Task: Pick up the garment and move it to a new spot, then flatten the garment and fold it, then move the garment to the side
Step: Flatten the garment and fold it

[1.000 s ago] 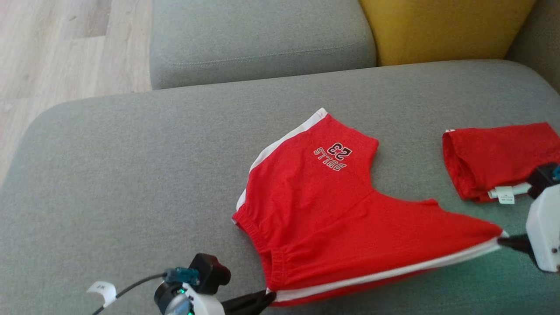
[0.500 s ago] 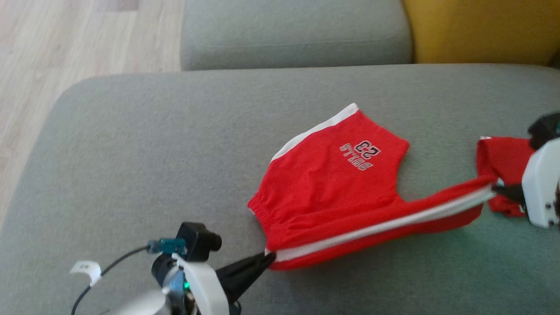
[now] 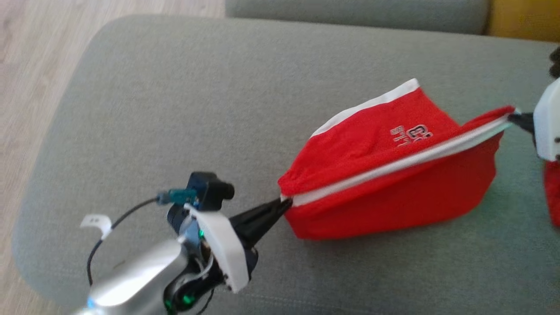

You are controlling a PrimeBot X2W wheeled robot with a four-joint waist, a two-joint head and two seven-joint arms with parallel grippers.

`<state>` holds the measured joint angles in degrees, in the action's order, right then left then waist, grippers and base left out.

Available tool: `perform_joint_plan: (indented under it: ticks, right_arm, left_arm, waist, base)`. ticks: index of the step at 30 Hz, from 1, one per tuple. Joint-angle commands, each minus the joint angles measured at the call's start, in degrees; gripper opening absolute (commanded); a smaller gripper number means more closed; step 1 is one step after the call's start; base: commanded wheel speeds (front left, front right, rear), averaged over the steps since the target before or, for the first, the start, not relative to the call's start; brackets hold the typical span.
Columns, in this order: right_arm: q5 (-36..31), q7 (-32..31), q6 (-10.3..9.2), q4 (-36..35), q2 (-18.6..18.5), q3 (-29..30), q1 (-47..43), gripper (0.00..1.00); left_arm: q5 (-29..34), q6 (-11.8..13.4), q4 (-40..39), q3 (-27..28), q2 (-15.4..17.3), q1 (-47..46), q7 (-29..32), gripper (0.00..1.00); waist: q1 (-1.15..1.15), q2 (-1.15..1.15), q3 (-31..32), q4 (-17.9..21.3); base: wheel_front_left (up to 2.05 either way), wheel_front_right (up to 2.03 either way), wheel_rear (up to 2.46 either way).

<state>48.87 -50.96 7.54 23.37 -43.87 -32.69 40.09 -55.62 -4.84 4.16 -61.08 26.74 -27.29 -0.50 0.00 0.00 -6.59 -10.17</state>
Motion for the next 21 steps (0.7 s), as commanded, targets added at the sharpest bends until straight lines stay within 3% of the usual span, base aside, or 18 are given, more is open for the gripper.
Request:
perform_joint_plan:
  ticks: [1,13,21]
  right_arm:
    - [-1.6,0.2,-0.05,-0.3,-1.0,1.0,2.7,0.0]
    - [-7.1,5.0,-0.05,6.9,2.4,1.4,11.9,0.0]
    - [-8.3,9.0,-0.05,10.6,2.9,-0.3,14.6,0.0]
  left_arm:
    - [-0.3,-0.4,0.0,2.7,0.2,-4.6,-0.6,0.0]
    - [-0.8,-2.1,13.0,2.7,-8.6,-13.7,-1.8,0.0]
    - [-1.0,-2.4,18.7,1.6,-11.5,-16.6,-2.9,0.0]
  waist:
    - [0.0,0.0,-3.1,-2.8]
    - [0.0,0.0,-10.8,-7.6]
    - [0.0,0.0,-12.9,-8.9]
  base:
    - [0.0,0.0,0.0]
    - [0.0,0.0,0.0]
    - [0.0,0.0,0.0]
